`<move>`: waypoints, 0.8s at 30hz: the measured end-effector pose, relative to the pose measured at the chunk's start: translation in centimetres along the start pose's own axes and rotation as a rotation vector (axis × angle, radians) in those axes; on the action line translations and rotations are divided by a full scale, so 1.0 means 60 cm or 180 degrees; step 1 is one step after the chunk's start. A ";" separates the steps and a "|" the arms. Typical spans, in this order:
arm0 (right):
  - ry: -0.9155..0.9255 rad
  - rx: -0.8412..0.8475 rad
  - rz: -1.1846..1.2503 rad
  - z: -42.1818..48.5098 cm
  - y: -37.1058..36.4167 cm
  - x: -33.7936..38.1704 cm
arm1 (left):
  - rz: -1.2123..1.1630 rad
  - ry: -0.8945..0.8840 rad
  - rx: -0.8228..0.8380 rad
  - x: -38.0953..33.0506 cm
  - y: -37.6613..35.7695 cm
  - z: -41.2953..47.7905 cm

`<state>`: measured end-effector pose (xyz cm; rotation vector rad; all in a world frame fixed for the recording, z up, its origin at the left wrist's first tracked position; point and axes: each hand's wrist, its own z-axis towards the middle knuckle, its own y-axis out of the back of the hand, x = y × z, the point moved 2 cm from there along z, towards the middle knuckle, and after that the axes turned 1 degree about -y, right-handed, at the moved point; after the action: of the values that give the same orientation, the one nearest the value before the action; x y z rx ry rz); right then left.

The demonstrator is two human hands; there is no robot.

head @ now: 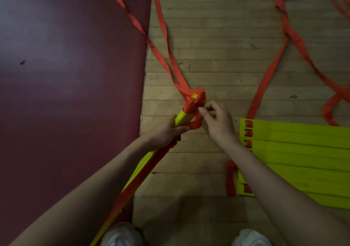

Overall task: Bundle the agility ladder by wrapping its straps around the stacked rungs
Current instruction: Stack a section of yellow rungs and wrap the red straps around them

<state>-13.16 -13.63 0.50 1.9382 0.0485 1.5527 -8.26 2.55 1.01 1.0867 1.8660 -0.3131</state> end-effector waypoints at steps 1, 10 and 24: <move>0.0091 -0.0122 -0.0007 0.006 0.005 0.004 | 0.0087 -0.0007 -0.0097 0.003 -0.002 0.003; 0.0100 -0.0021 -0.0083 0.056 0.031 0.025 | 0.0350 -0.0001 -0.0063 0.025 -0.005 0.008; -0.0185 -0.1072 -0.0421 0.116 0.068 -0.016 | 0.0196 0.0408 0.1061 0.019 -0.009 -0.012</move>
<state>-8.74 -20.42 1.07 1.6780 -0.1016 1.3226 -9.32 3.30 0.38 1.4142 1.9320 -0.5442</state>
